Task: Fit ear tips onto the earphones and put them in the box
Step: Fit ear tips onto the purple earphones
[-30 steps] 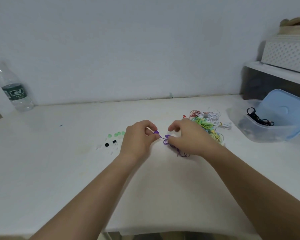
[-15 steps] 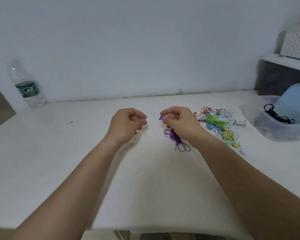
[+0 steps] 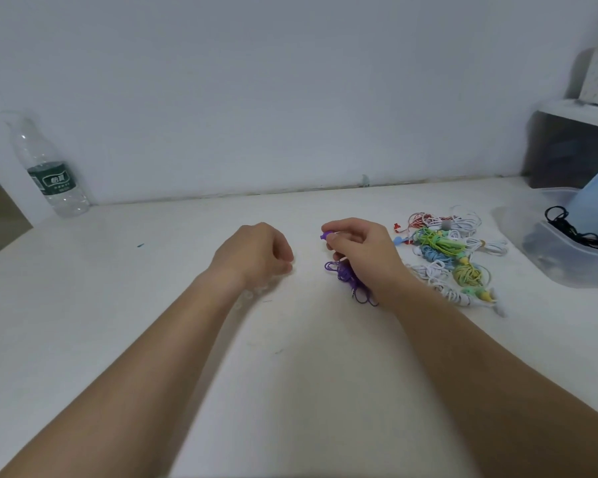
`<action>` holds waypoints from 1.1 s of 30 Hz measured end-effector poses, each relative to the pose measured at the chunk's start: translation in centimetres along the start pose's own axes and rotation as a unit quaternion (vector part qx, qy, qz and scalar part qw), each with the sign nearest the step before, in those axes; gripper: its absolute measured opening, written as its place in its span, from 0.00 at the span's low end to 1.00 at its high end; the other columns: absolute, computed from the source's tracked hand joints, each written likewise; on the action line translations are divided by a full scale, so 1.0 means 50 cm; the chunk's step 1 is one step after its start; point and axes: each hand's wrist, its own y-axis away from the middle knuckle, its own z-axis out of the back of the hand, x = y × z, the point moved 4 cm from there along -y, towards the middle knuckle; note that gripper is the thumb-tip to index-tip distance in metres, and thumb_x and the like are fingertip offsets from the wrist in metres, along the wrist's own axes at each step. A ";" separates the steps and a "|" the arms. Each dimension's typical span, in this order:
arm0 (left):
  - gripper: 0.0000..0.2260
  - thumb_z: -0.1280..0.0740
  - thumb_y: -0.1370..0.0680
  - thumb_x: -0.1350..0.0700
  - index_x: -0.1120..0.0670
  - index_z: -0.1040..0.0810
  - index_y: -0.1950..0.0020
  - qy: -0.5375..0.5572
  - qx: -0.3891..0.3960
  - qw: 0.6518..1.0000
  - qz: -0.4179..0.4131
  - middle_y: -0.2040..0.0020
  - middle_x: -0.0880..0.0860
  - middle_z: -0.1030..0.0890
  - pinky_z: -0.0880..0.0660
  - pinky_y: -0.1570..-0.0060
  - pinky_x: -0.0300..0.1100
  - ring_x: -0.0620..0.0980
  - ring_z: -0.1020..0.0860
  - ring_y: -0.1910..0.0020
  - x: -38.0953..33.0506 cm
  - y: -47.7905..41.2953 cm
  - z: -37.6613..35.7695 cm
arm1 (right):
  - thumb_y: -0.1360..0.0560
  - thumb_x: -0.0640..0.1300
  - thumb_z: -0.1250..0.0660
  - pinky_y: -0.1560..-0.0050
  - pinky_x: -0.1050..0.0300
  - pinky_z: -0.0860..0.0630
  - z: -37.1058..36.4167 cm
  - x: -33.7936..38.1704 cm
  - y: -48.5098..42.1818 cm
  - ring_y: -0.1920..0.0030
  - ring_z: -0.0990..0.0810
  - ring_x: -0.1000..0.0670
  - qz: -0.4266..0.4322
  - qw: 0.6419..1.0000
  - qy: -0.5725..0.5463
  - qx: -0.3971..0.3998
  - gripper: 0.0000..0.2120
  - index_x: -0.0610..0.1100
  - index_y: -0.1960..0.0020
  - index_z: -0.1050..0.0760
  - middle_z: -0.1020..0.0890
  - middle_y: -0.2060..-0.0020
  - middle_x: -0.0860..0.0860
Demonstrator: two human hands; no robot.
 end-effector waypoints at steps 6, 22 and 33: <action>0.05 0.26 0.29 0.50 0.48 0.18 0.65 -0.027 -0.014 0.999 0.026 0.66 0.45 0.17 0.20 0.63 0.43 0.47 0.19 0.67 -0.001 -0.005 -0.019 | 0.23 0.36 0.33 0.62 0.64 0.23 0.000 -0.001 0.000 0.67 0.23 0.54 0.006 1.000 0.024 0.019 0.08 0.43 0.49 0.17 0.21 0.62 0.41; 0.09 0.27 0.25 0.63 0.54 0.16 0.46 0.528 -0.012 0.849 0.017 0.53 0.57 0.14 0.21 0.51 0.38 0.48 0.16 0.56 -0.039 0.008 -0.042 | 0.23 0.34 0.32 0.61 0.64 0.23 0.020 0.000 0.014 0.66 0.21 0.54 0.010 0.999 -0.032 0.026 0.07 0.42 0.48 0.19 0.15 0.62 0.46; 0.08 0.32 0.24 0.70 0.60 0.20 0.48 0.628 0.026 0.778 0.004 0.51 0.60 0.14 0.20 0.53 0.36 0.53 0.14 0.51 -0.042 0.019 -0.047 | 0.23 0.35 0.30 0.58 0.60 0.22 0.015 0.012 0.016 0.63 0.21 0.51 0.030 0.996 -0.069 0.038 0.07 0.44 0.49 0.18 0.14 0.61 0.44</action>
